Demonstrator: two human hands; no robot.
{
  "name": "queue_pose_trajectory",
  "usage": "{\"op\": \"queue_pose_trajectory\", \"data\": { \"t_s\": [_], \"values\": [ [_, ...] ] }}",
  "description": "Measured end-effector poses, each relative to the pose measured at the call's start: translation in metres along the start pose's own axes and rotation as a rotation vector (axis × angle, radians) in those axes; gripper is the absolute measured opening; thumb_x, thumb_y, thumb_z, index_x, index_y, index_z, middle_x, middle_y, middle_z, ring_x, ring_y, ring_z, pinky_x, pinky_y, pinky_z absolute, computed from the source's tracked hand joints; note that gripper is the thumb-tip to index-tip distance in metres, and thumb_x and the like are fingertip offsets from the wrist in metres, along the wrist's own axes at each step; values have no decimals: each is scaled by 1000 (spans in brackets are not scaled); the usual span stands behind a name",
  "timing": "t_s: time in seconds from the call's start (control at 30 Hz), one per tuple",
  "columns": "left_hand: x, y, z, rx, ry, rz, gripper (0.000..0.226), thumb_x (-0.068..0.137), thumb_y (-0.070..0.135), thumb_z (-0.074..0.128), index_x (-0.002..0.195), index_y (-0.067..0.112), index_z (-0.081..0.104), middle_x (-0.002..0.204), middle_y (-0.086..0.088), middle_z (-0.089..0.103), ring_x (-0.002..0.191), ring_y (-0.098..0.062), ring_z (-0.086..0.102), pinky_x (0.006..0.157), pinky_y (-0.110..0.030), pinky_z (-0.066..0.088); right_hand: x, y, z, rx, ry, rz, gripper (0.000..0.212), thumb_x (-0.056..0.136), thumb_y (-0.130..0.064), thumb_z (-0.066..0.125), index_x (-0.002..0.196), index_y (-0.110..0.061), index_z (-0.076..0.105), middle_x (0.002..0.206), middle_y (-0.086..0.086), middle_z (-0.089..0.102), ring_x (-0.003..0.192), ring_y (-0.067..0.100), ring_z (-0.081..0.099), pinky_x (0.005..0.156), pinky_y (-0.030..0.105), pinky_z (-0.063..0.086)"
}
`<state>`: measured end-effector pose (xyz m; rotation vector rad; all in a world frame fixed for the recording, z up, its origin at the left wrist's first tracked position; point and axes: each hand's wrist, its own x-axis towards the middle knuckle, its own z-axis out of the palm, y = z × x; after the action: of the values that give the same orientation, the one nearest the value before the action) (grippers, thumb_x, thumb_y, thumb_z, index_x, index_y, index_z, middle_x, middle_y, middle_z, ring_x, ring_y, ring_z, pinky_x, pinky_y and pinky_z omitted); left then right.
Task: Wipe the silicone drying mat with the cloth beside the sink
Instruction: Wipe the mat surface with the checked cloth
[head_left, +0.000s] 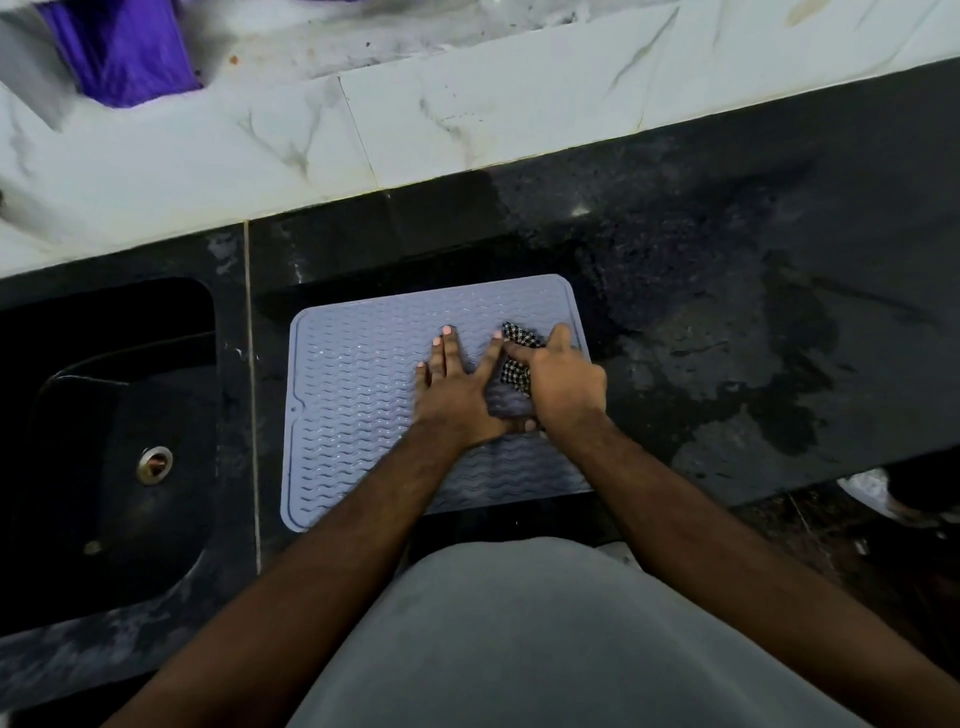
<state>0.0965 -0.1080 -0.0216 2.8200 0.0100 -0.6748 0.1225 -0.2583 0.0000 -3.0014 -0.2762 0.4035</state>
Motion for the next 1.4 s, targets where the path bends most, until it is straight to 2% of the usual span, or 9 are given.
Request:
{"op": "queue_pose_trajectory", "data": {
  "t_s": [0.1,0.53,0.8,0.93,1.03,1.1,1.23,1.3,1.4],
  "values": [
    [1,-1,0,3,-31,-26,131,55,99,53,153,49,-20,159,-21,-34,150,-39,-25,122,-60,0,1,12,1,42,4,58,48,102,-32,50,142,-55,38,117,7,36,97,27,59,75,44,54],
    [-4,1,-4,-44,-11,-43,134,54,98,56,156,45,-13,162,-13,-32,152,-32,-22,122,-58,-2,-6,43,2,113,46,184,48,105,-26,39,145,-54,37,116,8,34,91,30,57,79,45,52],
    [-19,-20,-5,-112,112,48,117,75,89,48,162,28,0,168,-9,-14,155,-27,-9,125,-51,8,-17,53,2,202,46,225,48,105,-30,37,149,-48,32,119,9,33,83,33,60,80,46,53],
    [-40,-55,-9,-42,364,-25,93,90,75,44,157,12,28,160,-18,30,148,-33,27,124,-48,19,-15,26,-4,178,78,226,57,102,-21,42,154,-39,27,128,15,34,79,34,58,75,43,49],
    [-55,-89,-13,-51,487,-172,70,96,62,50,140,7,51,128,-18,55,119,-36,53,108,-49,40,-6,-15,-13,214,100,135,68,99,-17,45,159,-31,16,149,21,30,110,42,58,85,49,50],
    [-65,-110,-20,-33,500,-275,52,96,49,56,127,7,61,117,-16,60,107,-36,60,96,-47,44,-1,-50,-24,260,128,73,72,97,-17,49,159,-26,14,153,18,32,122,40,53,92,52,48],
    [-90,-149,-23,-130,440,-404,21,96,31,57,106,16,68,106,-11,69,93,-33,68,85,-42,52,5,-124,-38,447,211,-117,64,96,-14,54,155,-23,29,144,10,45,115,32,58,93,47,50],
    [-102,-164,-23,-198,386,-382,18,96,26,56,107,21,70,108,-9,67,95,-34,68,82,-42,54,12,-159,-34,542,158,-228,59,96,-12,56,151,-22,37,143,8,48,120,26,57,101,41,48],
    [-111,-171,-20,-84,336,-251,25,98,24,51,114,26,70,113,-5,63,96,-32,66,84,-37,49,27,-197,-23,623,27,-258,50,98,-13,54,146,-23,45,141,5,55,125,22,55,106,36,43]
  ]
}}
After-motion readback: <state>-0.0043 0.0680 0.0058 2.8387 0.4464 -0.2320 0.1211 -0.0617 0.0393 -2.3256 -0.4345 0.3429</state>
